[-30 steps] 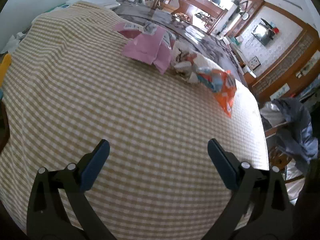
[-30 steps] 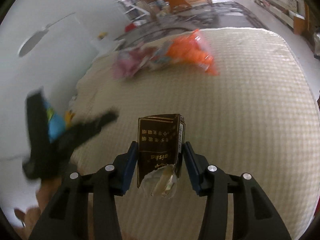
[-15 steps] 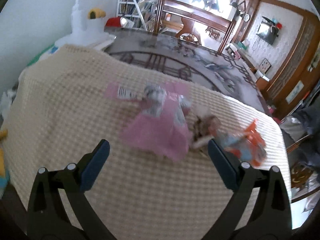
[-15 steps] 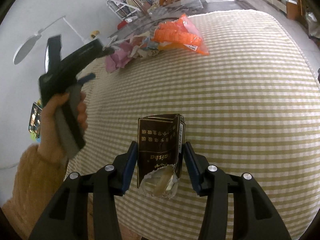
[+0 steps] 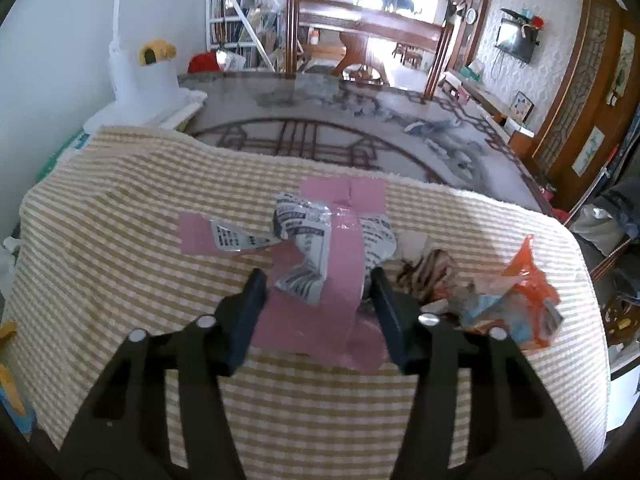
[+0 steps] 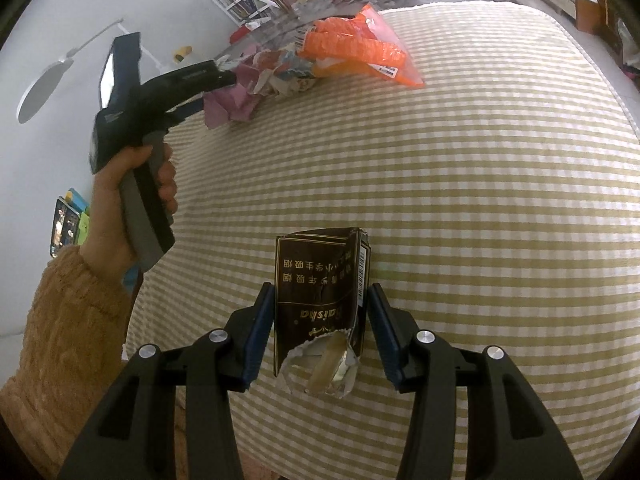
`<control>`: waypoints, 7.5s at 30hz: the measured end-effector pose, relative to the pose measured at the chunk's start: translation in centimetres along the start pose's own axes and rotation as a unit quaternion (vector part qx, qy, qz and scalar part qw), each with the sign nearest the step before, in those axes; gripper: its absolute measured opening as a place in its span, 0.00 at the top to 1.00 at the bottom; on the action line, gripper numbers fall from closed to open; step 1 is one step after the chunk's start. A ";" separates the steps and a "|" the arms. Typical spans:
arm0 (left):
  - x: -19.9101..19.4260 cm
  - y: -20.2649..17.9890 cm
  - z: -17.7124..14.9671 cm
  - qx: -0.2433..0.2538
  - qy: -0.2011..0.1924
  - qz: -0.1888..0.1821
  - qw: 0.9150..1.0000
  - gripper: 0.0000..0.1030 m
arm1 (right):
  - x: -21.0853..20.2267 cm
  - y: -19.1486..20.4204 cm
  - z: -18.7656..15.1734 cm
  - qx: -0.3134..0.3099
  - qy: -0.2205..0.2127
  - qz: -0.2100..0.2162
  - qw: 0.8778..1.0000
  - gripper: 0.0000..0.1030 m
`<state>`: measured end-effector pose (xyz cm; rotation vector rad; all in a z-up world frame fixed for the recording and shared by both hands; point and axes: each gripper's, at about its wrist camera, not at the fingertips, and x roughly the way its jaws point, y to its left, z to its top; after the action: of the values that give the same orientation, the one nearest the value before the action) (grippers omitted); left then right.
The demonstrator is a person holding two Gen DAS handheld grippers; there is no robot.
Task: Collect trash
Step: 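Grasp the pink-and-silver snack bag with the left gripper while the right gripper holds the box, then lift the snack bag with the left gripper and the box with the right gripper, then carry the snack bag and box in both grippers over the red bin, then open both grippers to drop the snack bag and box into the bin, then move both grippers back over the remaining trash on the bed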
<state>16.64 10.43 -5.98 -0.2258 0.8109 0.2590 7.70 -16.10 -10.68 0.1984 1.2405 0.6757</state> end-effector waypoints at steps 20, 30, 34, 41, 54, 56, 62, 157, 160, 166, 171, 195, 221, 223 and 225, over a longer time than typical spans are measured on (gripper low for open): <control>-10.9 -2.6 -3.7 -0.016 -0.067 -0.036 0.997 0.52 | -1.3 -0.7 -0.8 -0.001 -0.021 -0.018 1.000 0.55; -12.7 -2.6 -8.2 -0.041 -0.031 -0.052 0.997 0.52 | -1.3 -0.2 -0.8 -0.015 -0.022 -0.040 0.999 0.55; -11.5 -2.9 -10.3 -0.044 0.017 -0.054 0.997 0.52 | -1.1 0.1 -0.9 -0.025 -0.021 -0.048 0.998 0.55; -9.0 -3.8 -11.5 -0.015 0.053 -0.027 0.998 0.50 | -0.4 0.1 -0.8 -0.026 -0.014 -0.058 0.998 0.53; -7.2 -3.4 -12.3 -0.033 0.074 -0.019 0.997 0.20 | 0.3 0.2 -0.5 -0.031 -0.005 -0.065 0.997 0.31; -7.0 -3.2 -12.3 -0.039 0.076 -0.022 0.996 0.20 | 0.5 0.3 -0.6 -0.036 -0.002 -0.067 0.997 0.31; -7.5 -3.7 -12.3 -0.029 0.069 -0.026 0.997 0.30 | 1.3 1.2 -0.9 -0.064 0.011 -0.081 0.995 0.52; -14.5 -37.4 -14.9 0.298 0.088 -0.270 0.911 0.33 | -22.1 -25.5 -12.3 0.311 -0.293 -0.065 0.902 0.55; -13.9 -38.0 -15.3 0.299 0.097 -0.273 0.909 0.33 | -22.1 -26.0 -12.6 0.317 -0.292 -0.069 0.900 0.55; -12.7 -39.1 -15.9 0.306 0.112 -0.274 0.905 0.33 | -21.9 -26.7 -13.0 0.326 -0.291 -0.076 0.896 0.55; -11.5 -40.1 -16.3 0.308 0.131 -0.281 0.899 0.33 | -21.8 -26.8 -13.0 0.326 -0.291 -0.088 0.895 0.55; -11.2 -38.5 -15.9 0.296 0.116 -0.286 0.904 0.11 | -21.6 -26.4 -12.2 0.326 -0.285 -0.126 0.892 0.29; -8.4 -1.0 -6.9 -0.065 0.027 -0.067 0.995 0.10 | 5.3 4.1 14.5 -0.228 -0.087 -0.202 0.949 0.18; -8.2 -0.5 -7.3 -0.093 0.035 -0.086 0.991 0.10 | 6.4 3.8 14.6 -0.234 -0.075 -0.205 0.947 0.38; -7.7 -0.4 -7.3 -0.099 0.047 -0.097 0.989 0.10 | 6.4 3.6 14.6 -0.229 -0.085 -0.206 0.948 0.51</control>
<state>6.70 6.75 -5.17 -0.5038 0.8498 0.1464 20.76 -6.48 -9.14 -0.3749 0.8908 0.5493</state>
